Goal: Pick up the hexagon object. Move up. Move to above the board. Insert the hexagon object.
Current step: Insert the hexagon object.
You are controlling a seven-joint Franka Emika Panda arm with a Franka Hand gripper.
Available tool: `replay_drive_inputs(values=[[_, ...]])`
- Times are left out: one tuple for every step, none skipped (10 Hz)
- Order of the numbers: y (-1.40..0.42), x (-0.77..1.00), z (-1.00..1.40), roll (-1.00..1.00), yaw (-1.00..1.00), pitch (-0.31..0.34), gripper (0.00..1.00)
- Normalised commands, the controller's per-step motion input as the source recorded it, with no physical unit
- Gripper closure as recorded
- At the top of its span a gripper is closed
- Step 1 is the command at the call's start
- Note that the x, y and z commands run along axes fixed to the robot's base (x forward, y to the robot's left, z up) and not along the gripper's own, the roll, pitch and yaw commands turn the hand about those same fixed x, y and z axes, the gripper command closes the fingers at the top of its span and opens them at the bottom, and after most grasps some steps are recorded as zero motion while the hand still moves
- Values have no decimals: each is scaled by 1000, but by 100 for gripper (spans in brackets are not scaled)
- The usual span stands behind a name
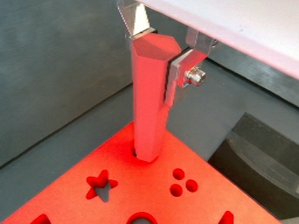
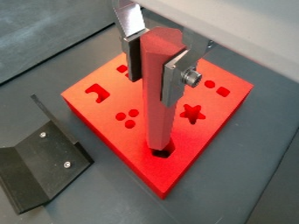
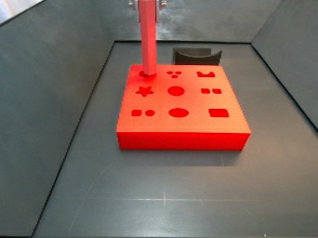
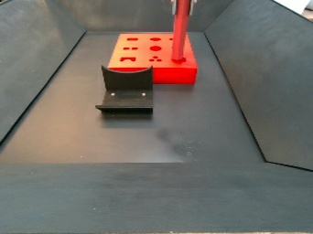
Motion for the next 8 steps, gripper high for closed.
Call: replay_drive_inputs(values=[[26, -137, -9, 27, 174, -84, 100], [80, -29, -11, 9, 194, -57, 100], [71, -11, -43, 0, 191, -66, 100], [0, -51, -83, 11, 174, -86, 100], [0, -40, -120, 24, 171, -100, 100], [-6, 0, -134, 23, 151, -90, 100], [-29, -60, -126, 29, 129, -107, 100], [-11, -143, -109, 21, 94, -117, 100]])
